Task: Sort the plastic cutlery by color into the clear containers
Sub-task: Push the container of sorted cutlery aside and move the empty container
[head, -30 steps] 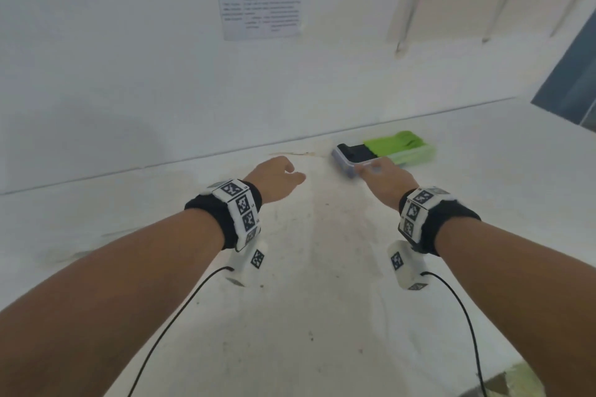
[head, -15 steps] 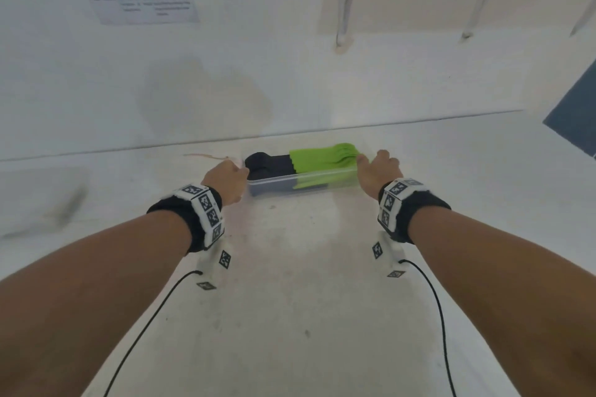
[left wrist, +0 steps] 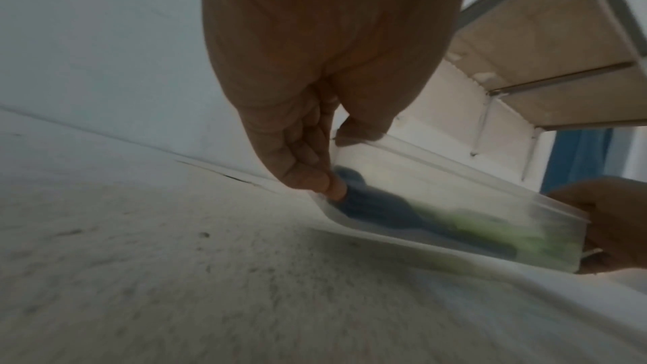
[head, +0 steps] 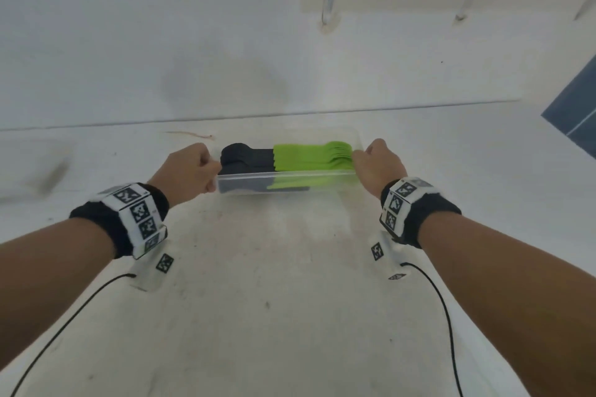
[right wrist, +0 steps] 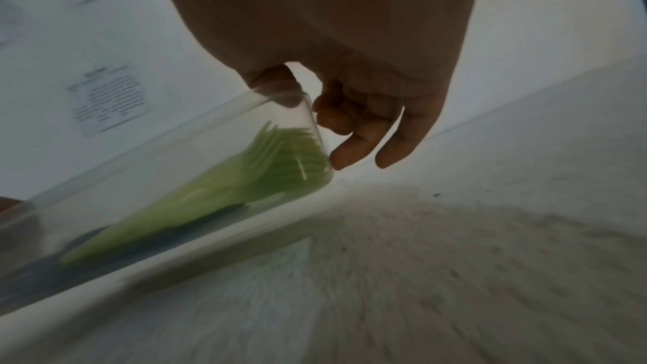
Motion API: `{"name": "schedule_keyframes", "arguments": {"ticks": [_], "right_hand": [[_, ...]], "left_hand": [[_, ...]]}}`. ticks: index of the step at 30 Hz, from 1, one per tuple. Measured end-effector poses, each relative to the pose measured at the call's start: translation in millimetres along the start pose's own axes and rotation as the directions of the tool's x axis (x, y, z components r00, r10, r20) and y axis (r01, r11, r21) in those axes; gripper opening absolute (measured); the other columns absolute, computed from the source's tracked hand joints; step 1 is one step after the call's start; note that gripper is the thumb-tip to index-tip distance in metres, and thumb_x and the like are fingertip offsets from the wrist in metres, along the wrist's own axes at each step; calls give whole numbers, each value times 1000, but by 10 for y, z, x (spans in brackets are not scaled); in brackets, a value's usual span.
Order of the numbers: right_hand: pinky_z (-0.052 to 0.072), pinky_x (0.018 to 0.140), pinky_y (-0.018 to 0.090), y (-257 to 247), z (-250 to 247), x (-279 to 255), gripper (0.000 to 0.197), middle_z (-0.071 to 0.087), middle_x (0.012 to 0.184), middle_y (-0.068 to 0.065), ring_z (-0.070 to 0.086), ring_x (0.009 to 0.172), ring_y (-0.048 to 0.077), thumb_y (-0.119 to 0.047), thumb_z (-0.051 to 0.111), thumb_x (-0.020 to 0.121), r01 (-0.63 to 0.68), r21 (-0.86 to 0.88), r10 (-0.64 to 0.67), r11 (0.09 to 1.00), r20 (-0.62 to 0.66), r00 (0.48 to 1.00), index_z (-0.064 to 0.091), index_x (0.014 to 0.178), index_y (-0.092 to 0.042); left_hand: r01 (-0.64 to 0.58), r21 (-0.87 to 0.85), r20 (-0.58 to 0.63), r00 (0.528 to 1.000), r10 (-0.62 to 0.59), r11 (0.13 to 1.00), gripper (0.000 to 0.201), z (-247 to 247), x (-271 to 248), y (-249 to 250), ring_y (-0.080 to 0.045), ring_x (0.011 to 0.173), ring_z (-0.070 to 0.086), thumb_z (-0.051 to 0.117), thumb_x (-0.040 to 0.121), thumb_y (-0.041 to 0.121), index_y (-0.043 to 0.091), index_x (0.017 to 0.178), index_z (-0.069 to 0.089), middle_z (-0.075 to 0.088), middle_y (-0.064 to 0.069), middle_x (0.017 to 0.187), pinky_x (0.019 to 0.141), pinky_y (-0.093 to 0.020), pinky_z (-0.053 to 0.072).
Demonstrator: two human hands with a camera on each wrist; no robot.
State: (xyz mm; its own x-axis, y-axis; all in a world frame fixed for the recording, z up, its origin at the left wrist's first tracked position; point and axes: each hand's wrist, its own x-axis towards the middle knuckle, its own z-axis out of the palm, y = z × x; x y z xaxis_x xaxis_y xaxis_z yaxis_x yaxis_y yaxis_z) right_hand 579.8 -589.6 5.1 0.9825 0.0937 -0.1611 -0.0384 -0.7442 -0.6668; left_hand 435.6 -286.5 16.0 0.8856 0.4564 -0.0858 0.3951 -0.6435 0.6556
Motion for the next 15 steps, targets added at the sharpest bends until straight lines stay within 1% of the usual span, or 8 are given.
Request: {"name": "schedule_keyframes", "arguments": {"ticks": [3, 5, 6, 9, 11, 12, 14, 15], "right_hand": [[39, 72, 36, 199, -42, -261, 29, 65, 105, 10, 60, 91, 31, -36, 45, 92, 28, -5, -28, 1000, 41, 999, 50, 108, -13], [42, 71, 37, 329, -20, -406, 27, 66, 101, 9, 63, 90, 31, -40, 43, 87, 33, -14, -33, 999, 61, 998, 48, 100, -16], [44, 72, 38, 384, -9, -477, 28, 66, 98, 9, 64, 89, 32, -42, 42, 85, 36, -25, -34, 999, 73, 997, 48, 97, -18], [48, 76, 40, 518, -3, -584, 24, 65, 98, 7, 64, 90, 32, -41, 43, 89, 71, -112, -59, 991, 102, 993, 50, 92, -18], [41, 76, 38, 562, -13, -544, 9, 60, 107, 9, 60, 102, 35, -22, 45, 98, 133, -231, -100, 964, 147, 984, 49, 93, -16], [36, 77, 36, 592, -15, -468, 9, 58, 110, 12, 58, 107, 37, -13, 42, 99, 149, -252, -119, 956, 130, 984, 46, 91, -15], [37, 82, 35, 569, -75, -315, 15, 61, 118, 17, 57, 107, 36, -19, 37, 99, 150, -257, -125, 955, 112, 986, 49, 94, -12], [42, 86, 37, 558, -106, -231, 26, 63, 119, 17, 58, 106, 35, -27, 34, 100, 118, -218, -101, 969, 85, 991, 54, 101, -11]], "left_hand": [[-38, 15, 10, 999, 38, 999, 19, 35, -270, -80, -21, 70, 74, 57, 96, 22, 3, 91, 55, 74, -8, 74, 72, -41, 61], [-59, 31, 33, 998, 58, 998, 20, 87, -450, -141, -15, 66, 72, 58, 97, 22, 3, 91, 55, 74, -9, 78, 62, -29, 54], [-60, 37, 53, 997, 58, 997, 21, 119, -517, -184, -13, 64, 72, 58, 97, 22, 3, 90, 55, 73, -9, 78, 61, -28, 53], [-63, 25, 94, 994, 61, 998, 25, 196, -633, -291, -15, 65, 72, 57, 99, 27, 4, 89, 55, 73, -9, 80, 70, -41, 59], [-55, 5, 85, 995, 54, 998, 38, 204, -624, -311, -20, 68, 72, 52, 103, 40, 7, 87, 58, 71, -8, 79, 73, -41, 57], [-32, -13, 68, 997, 33, 999, 46, 186, -585, -315, -23, 69, 71, 46, 105, 47, 8, 86, 61, 71, -8, 77, 73, -40, 55], [13, -73, 29, 1000, -11, 997, 49, 131, -449, -333, -27, 72, 69, 39, 107, 46, 11, 89, 67, 72, -9, 78, 76, -42, 54], [16, -67, 14, 1000, -15, 998, 40, 103, -345, -364, -28, 75, 69, 40, 107, 40, 14, 93, 67, 73, -9, 82, 76, -42, 54]]}}
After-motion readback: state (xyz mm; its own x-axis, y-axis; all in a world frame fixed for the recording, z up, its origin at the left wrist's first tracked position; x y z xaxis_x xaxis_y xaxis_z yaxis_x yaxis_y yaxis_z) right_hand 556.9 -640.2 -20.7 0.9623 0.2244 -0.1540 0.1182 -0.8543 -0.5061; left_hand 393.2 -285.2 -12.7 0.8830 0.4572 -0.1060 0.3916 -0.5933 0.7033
